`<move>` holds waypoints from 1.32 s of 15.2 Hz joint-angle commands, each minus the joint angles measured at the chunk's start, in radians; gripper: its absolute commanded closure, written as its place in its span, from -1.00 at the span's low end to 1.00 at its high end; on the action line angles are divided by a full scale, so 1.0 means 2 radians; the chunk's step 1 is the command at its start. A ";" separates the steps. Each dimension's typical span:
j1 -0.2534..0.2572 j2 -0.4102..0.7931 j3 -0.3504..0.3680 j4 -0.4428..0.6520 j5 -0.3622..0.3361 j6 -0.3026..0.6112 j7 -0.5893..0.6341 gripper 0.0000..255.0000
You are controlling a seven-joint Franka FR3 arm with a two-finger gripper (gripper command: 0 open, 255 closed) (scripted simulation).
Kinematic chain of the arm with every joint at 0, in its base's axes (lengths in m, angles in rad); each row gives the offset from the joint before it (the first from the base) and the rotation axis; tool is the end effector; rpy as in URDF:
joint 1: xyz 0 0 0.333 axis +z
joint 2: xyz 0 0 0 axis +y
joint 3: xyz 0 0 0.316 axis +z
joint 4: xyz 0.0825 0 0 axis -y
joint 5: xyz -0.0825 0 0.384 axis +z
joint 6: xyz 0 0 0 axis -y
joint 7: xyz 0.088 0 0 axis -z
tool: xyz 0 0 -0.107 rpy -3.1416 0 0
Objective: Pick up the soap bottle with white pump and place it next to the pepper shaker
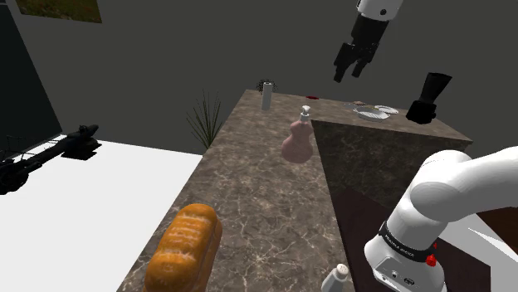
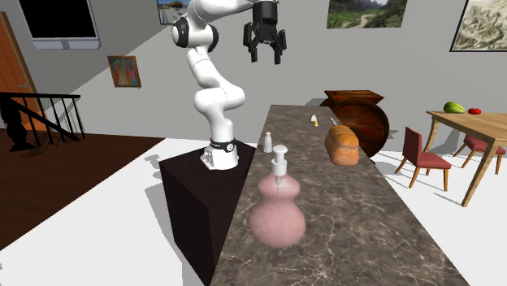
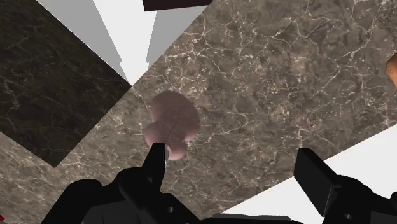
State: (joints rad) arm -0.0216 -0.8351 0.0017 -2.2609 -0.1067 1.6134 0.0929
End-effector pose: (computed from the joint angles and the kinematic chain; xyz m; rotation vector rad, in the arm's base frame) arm 0.2952 -0.0166 0.6552 3.0214 -0.1796 0.2905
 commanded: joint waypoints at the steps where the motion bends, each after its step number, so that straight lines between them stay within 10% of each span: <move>1: 0.000 0.000 0.000 0.000 0.000 0.000 0.000 -1.00; 20: -0.008 0.300 -0.105 0.064 -0.029 0.194 -0.135 -1.00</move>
State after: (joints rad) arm -0.0383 -0.2675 -0.2022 -2.1476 -0.1677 1.9879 -0.1633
